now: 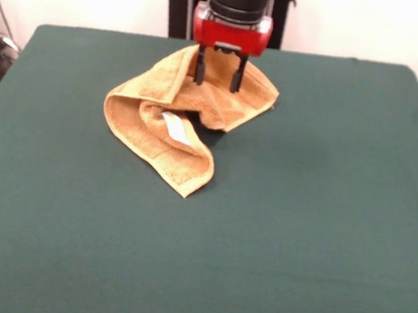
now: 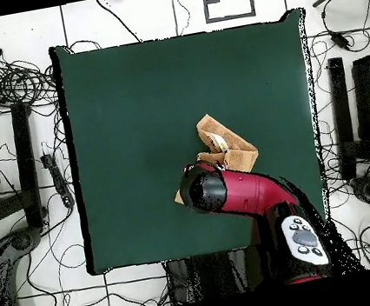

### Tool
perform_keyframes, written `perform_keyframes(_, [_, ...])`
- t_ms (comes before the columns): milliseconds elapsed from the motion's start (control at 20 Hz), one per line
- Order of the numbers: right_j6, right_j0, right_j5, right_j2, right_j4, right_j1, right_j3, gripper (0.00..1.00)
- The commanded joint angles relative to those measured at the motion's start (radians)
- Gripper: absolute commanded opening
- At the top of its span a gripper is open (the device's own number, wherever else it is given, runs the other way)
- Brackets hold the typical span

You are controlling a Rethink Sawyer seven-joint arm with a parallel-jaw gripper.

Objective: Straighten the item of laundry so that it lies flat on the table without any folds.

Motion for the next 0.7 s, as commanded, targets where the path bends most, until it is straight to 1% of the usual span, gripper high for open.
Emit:
perform_keyframes(50, [0.095, -0.047, 0.077, 0.077, -0.009, -0.089, 0.034, 1.0])
perform_keyframes(200, [0.095, -0.054, 0.1, 0.06, -0.017, -0.164, 0.1, 1.0])
perform_keyframes(300, [0.088, -0.059, 0.118, 0.05, -0.024, -0.198, 0.125, 1.0])
perform_keyframes(400, [0.079, -0.071, 0.119, 0.05, -0.033, -0.187, 0.12, 1.0])
perform_keyframes(550, [0.075, -0.097, 0.074, 0.063, -0.049, -0.179, 0.149, 1.0])
perform_keyframes(700, [0.1, -0.083, 0.035, 0.059, -0.054, -0.174, 0.165, 1.0])
